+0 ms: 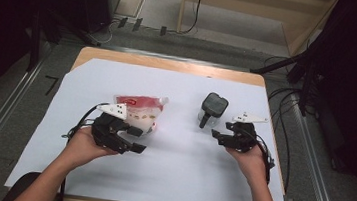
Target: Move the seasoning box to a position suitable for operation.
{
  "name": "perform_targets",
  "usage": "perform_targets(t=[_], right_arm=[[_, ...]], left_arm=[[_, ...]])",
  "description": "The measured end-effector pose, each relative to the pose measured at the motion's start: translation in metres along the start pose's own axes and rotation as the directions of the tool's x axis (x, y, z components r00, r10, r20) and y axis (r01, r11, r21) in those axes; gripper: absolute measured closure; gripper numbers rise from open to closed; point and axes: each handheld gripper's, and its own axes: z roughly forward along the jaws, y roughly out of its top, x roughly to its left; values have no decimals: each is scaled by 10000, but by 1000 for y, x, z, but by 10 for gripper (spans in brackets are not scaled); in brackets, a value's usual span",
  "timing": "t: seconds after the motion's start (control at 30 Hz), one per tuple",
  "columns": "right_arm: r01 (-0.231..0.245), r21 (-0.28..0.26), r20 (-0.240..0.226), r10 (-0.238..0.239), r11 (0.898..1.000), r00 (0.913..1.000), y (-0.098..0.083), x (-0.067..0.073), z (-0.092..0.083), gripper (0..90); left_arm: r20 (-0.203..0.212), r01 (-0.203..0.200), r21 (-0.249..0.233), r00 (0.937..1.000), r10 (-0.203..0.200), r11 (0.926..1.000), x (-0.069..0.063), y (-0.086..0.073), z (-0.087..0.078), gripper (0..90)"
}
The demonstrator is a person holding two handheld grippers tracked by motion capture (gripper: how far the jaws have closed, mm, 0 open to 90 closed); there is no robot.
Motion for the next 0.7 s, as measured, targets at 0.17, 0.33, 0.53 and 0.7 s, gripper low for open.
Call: perform_targets(t=[0.17,0.33,0.53,0.7], right_arm=[[-15,-50,-1,15,10000,10000,0,0,-1,344],[-200,-198,-46,199,9996,9998,1,-3,-2,346],[-530,-205,-77,528,9984,9986,0,-11,-3,363],[-558,-251,8,558,9981,9984,0,-13,-2,371]], left_arm=[[-170,-48,24,9998,49,10000,0,0,0,359],[-266,11,54,9996,-10,10000,-1,0,0,359],[-268,-25,80,9996,27,10000,-2,1,0,368],[-262,11,141,9997,-8,9999,-3,0,1,375]])
